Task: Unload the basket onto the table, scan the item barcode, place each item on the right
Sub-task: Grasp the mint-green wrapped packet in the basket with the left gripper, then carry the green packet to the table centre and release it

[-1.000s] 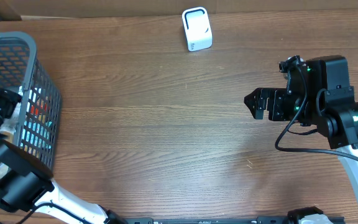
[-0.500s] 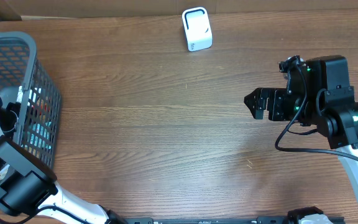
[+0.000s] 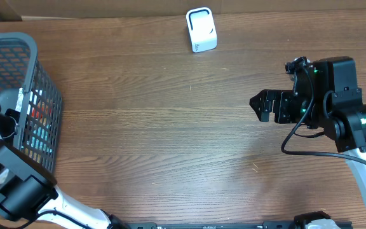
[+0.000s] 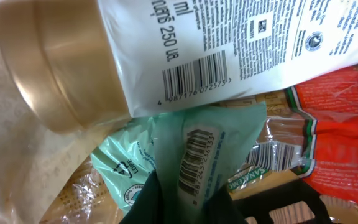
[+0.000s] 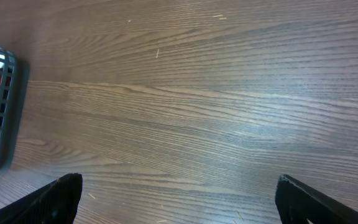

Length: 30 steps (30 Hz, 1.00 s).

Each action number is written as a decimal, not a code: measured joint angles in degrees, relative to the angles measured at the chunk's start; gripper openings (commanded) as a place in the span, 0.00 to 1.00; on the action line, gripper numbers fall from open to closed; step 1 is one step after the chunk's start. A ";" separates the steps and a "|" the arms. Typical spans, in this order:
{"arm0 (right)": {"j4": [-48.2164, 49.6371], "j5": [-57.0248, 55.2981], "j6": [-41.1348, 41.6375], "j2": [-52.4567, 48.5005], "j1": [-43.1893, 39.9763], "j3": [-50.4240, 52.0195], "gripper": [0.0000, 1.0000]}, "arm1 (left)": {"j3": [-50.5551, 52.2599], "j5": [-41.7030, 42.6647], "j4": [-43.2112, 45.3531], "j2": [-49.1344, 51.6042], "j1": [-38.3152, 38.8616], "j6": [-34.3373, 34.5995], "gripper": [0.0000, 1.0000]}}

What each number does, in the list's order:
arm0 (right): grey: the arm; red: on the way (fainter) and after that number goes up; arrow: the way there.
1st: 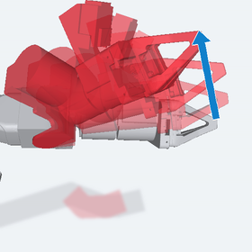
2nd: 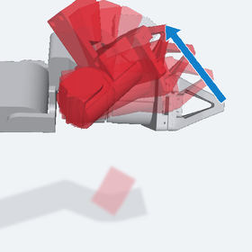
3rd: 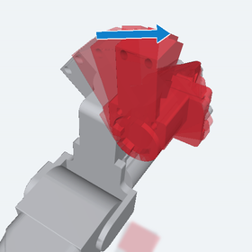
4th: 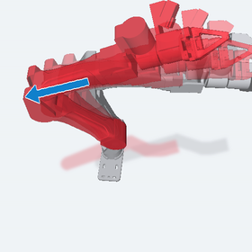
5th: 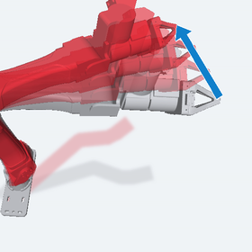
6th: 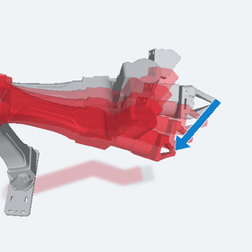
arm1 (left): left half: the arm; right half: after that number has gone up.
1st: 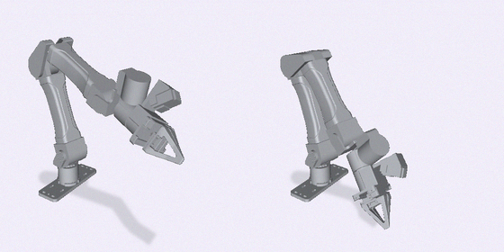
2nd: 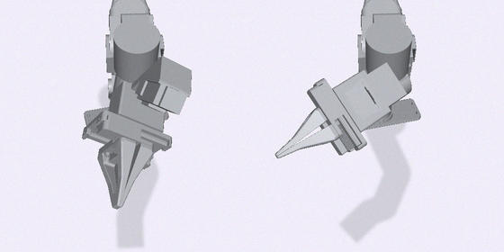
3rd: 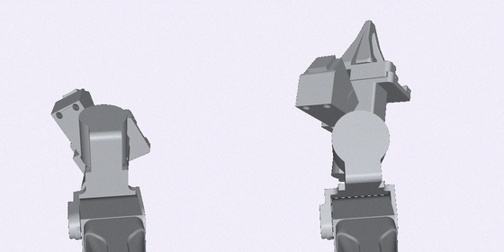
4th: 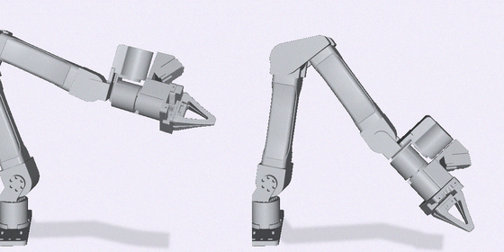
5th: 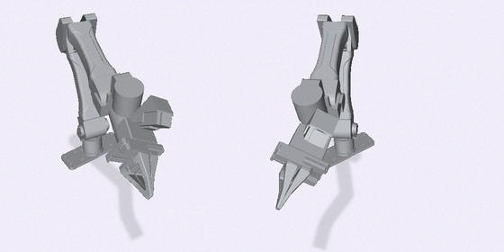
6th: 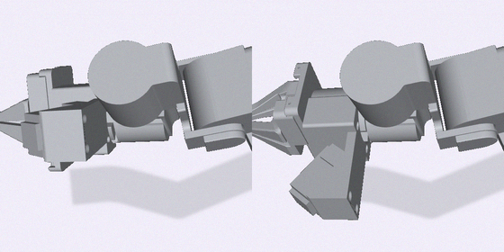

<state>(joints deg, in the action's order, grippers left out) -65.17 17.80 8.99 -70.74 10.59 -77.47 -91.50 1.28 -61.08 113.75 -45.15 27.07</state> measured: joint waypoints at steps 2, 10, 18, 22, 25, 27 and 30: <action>0.00 -0.02 0.00 0.00 0.00 0.00 1.00 | -2.89 0.37 -2.97 1.27 0.04 -0.02 0.04; 0.00 -0.02 -0.02 0.02 0.00 0.00 1.00 | -25.79 3.21 -14.45 4.68 0.55 -1.97 0.04; 0.02 -0.02 -0.02 0.00 0.00 0.00 1.00 | -51.10 8.39 -25.88 4.66 0.83 -5.99 0.04; 0.07 -0.02 -0.02 0.02 0.00 0.00 1.00 | -60.83 14.23 -32.13 4.61 1.77 -10.29 0.04; 0.04 0.02 0.00 0.00 0.00 0.00 1.00 | -65.29 15.37 -35.30 3.87 4.50 -12.81 0.04; 0.04 -0.02 0.00 -0.04 0.00 0.00 1.00 | -66.47 15.56 -35.56 2.80 7.28 -14.01 0.04; 0.04 0.00 0.00 -0.44 0.00 0.00 1.00 | -66.90 15.21 -35.63 0.68 12.48 -15.06 0.04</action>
<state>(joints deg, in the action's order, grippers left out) -65.12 17.80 8.99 -71.18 10.59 -77.47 -158.41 16.49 -96.71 114.43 -32.67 12.01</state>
